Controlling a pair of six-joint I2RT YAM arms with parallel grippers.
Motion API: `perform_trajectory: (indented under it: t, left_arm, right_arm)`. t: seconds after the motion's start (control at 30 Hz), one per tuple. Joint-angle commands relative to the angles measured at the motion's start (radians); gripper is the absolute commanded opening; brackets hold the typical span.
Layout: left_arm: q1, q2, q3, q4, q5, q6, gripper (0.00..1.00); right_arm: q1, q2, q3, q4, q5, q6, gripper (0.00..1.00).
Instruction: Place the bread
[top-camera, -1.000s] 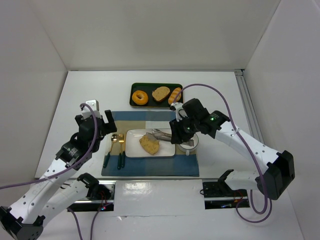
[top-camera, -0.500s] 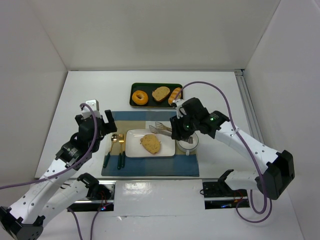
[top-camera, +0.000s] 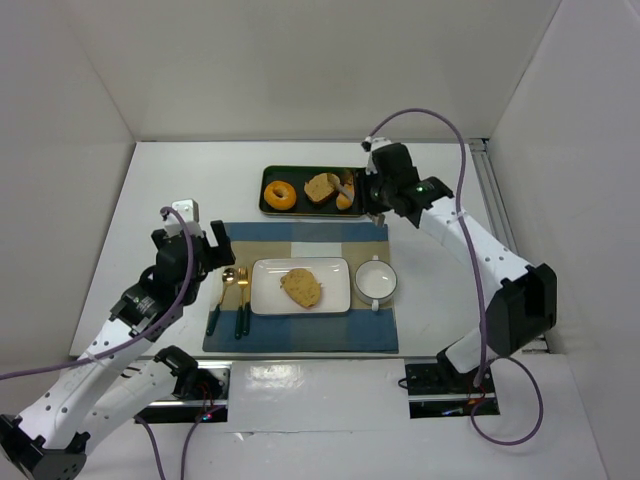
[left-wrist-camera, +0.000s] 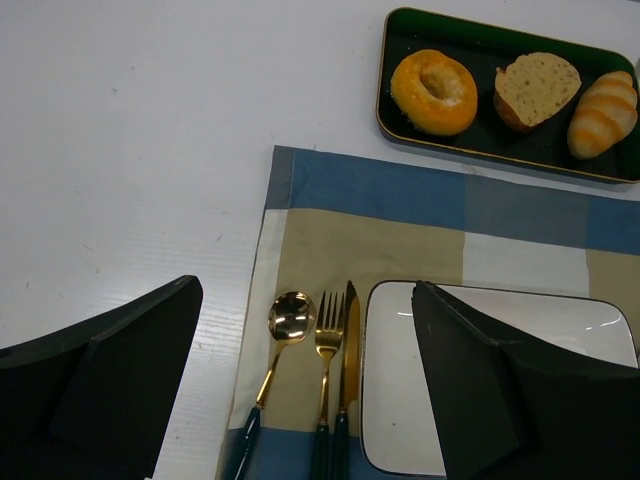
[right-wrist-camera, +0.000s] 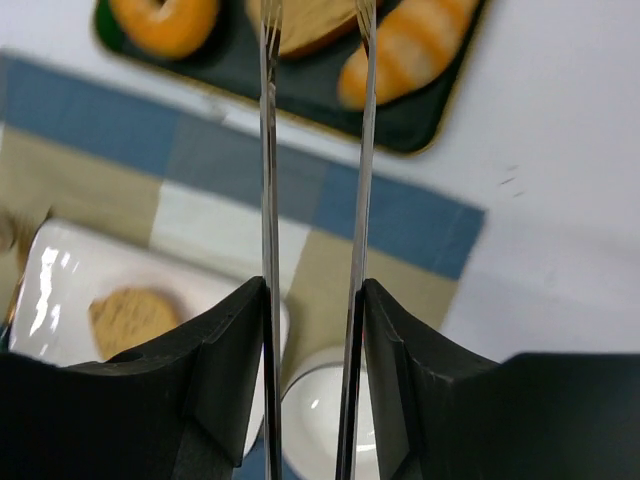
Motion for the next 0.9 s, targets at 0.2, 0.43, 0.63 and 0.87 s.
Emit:
perform_trajectory:
  t: [0.2,0.43,0.63,0.87]
  left_arm:
    - [0.005,0.008,-0.011,0.039,0.033,-0.005,1.00]
    - [0.005,0.028,-0.002,0.039,0.033,-0.005,1.00]
    - [0.005,0.048,0.009,0.039,0.033,-0.005,1.00]
    - [0.005,0.059,0.009,0.048,0.033,-0.005,1.00]
  right_arm:
    - [-0.222,0.145,0.093,0.175,0.153,0.051,0.51]
    - [-0.337,0.237,0.082,0.213,0.124,0.051,0.52]
    - [-0.397,0.282,0.082,0.224,0.104,0.060,0.52]
    - [-0.419,0.335,0.082,0.194,0.081,0.060,0.52]
